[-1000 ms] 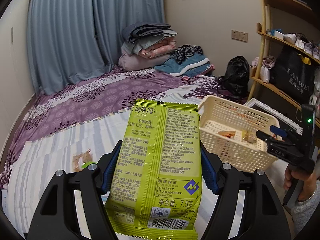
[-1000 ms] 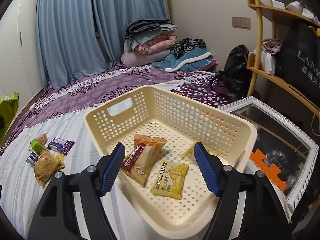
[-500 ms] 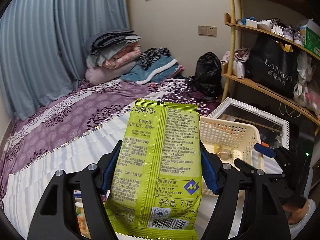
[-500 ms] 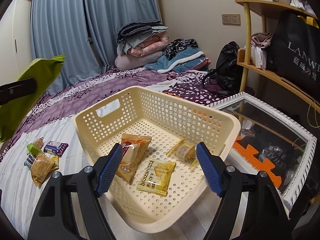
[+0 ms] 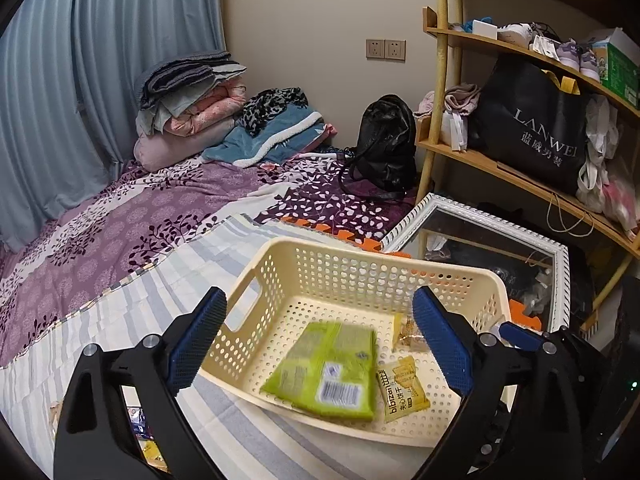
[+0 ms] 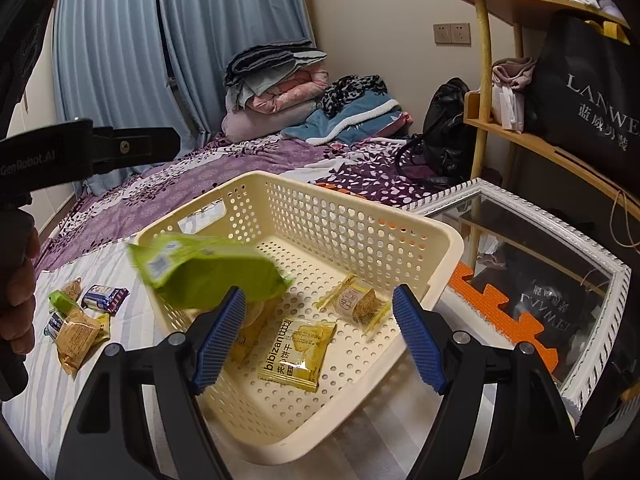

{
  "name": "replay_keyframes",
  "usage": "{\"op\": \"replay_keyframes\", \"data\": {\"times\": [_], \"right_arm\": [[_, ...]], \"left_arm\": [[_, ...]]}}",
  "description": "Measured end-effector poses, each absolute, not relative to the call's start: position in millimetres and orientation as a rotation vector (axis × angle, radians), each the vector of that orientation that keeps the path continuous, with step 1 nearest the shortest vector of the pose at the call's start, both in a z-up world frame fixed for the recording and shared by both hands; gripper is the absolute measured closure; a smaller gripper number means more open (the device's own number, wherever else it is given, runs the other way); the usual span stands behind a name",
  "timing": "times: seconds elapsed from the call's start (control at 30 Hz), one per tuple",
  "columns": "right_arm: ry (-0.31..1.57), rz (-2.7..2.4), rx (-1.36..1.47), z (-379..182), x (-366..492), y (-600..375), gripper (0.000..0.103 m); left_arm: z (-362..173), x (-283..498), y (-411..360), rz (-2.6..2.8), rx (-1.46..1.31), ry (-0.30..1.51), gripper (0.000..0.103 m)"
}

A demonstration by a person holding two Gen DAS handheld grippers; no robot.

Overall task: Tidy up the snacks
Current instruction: 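Lower the green biscuit pack into the basket and open the left tool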

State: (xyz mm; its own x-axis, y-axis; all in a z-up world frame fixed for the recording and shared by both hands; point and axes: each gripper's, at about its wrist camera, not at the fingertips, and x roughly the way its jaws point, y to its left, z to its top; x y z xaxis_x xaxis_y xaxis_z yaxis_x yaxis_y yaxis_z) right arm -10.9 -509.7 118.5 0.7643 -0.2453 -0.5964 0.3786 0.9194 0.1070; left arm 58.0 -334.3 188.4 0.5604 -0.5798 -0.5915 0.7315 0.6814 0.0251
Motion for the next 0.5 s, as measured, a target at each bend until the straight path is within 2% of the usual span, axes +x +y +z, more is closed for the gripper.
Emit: {"op": "replay_keyframes", "data": {"times": [0.43, 0.5], "right_arm": [[0.611, -0.338, 0.216, 123.7, -8.0, -500.1, 0.027], [0.608, -0.336, 0.213, 125.5, -7.5, -498.0, 0.022]], "left_arm": [[183.5, 60.3, -298.8, -0.723, 0.265, 0.617, 0.008], [184.5, 58.8, -292.0, -0.718, 0.261, 0.616, 0.008]]}}
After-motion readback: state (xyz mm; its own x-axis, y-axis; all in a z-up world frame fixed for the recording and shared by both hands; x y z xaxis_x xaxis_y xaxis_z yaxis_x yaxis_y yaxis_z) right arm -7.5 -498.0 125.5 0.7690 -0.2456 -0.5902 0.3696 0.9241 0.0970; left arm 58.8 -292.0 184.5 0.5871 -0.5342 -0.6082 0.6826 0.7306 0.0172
